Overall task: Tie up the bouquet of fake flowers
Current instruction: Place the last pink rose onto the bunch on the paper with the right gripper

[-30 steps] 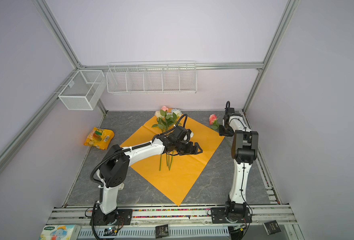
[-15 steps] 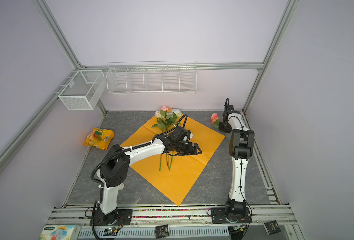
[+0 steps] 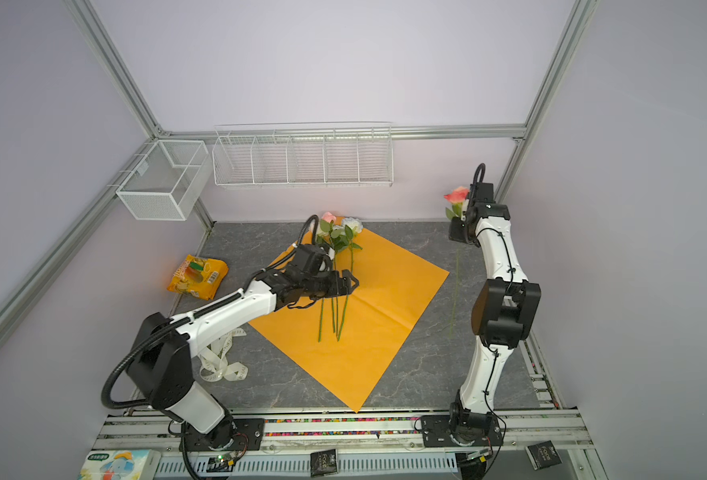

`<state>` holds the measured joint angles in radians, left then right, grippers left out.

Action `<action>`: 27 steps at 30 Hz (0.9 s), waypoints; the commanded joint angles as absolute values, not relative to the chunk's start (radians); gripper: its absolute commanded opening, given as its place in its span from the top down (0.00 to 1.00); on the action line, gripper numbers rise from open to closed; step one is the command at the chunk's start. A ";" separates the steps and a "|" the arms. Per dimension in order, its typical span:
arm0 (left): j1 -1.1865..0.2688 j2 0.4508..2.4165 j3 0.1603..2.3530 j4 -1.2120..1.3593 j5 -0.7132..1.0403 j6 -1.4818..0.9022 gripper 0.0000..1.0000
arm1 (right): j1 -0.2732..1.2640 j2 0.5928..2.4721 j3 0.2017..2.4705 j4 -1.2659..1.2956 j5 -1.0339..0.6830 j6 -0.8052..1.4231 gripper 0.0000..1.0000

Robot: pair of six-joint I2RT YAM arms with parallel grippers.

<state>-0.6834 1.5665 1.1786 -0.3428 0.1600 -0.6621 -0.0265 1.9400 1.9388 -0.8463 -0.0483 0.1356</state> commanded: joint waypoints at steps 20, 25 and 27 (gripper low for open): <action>-0.362 1.165 0.800 -0.408 0.167 -0.661 0.06 | 0.470 2.560 2.419 -0.706 -0.196 0.487 0.91; -0.362 1.163 0.811 -0.439 0.167 -0.658 0.06 | 0.468 2.625 2.500 -0.767 -0.254 0.408 0.88; -0.362 1.159 0.798 -0.412 0.175 -0.659 0.06 | 0.466 2.625 2.502 -0.773 -0.261 0.396 0.83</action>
